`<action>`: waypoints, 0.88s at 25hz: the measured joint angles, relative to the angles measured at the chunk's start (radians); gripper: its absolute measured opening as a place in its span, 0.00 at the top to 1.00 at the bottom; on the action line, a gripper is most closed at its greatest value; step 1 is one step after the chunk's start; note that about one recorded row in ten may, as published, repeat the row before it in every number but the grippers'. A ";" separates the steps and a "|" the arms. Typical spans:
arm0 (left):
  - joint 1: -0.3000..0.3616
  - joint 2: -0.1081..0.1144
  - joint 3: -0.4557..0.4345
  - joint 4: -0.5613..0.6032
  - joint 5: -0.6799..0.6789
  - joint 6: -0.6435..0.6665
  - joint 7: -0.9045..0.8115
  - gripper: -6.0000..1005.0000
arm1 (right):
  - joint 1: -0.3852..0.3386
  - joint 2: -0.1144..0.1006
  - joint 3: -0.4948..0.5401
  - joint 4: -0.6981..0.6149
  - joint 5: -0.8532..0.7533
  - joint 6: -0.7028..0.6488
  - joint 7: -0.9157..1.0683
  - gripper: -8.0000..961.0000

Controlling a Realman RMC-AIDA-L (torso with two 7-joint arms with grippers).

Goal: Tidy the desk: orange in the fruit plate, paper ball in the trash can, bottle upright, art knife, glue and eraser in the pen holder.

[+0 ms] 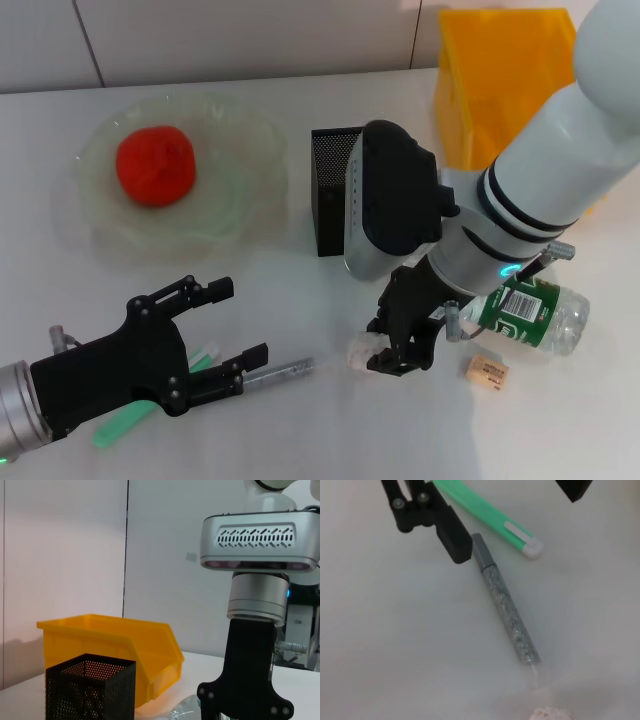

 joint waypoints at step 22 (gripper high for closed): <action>-0.002 -0.005 -0.009 0.002 0.006 0.005 0.000 0.19 | -0.117 -0.019 0.781 -0.326 -0.042 -0.053 -0.095 0.65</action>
